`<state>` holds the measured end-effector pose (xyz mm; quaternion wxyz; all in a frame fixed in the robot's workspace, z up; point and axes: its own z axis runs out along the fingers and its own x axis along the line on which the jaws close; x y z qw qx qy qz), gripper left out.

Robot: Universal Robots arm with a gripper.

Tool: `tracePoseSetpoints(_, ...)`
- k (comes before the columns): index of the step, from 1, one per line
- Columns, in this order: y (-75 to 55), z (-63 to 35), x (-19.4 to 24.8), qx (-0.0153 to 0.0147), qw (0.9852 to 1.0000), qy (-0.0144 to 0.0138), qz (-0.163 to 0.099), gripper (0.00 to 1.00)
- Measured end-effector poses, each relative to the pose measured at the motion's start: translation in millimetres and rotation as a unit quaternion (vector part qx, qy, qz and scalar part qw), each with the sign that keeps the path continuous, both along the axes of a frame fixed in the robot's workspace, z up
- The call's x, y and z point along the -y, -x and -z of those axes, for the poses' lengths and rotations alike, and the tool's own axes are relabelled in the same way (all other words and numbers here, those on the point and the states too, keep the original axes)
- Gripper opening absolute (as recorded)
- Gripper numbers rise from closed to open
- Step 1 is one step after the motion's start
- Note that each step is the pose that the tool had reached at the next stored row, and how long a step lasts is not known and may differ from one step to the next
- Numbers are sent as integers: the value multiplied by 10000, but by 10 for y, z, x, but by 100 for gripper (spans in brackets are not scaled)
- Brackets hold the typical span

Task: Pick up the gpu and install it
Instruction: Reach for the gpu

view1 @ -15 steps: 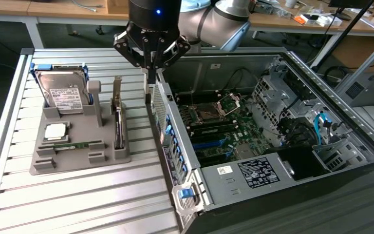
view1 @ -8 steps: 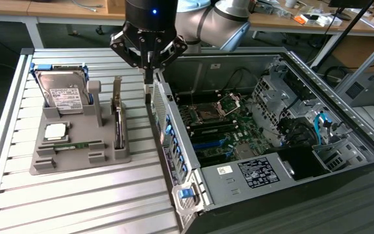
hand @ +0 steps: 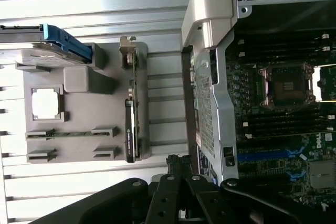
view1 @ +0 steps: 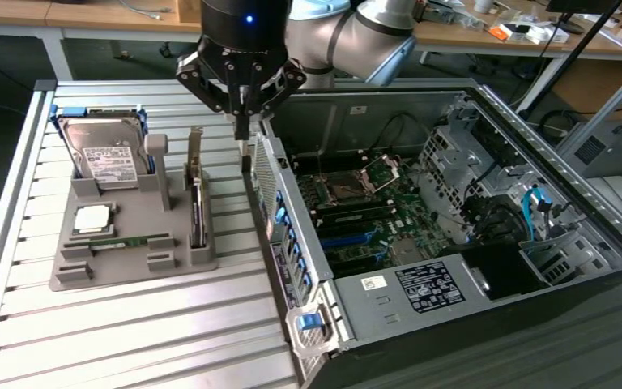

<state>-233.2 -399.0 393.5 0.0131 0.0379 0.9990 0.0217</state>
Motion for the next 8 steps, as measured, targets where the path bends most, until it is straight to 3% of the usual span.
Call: tracePoseSetpoints(8, 44, 0, 0, 0, 10000, 0, 0, 11)
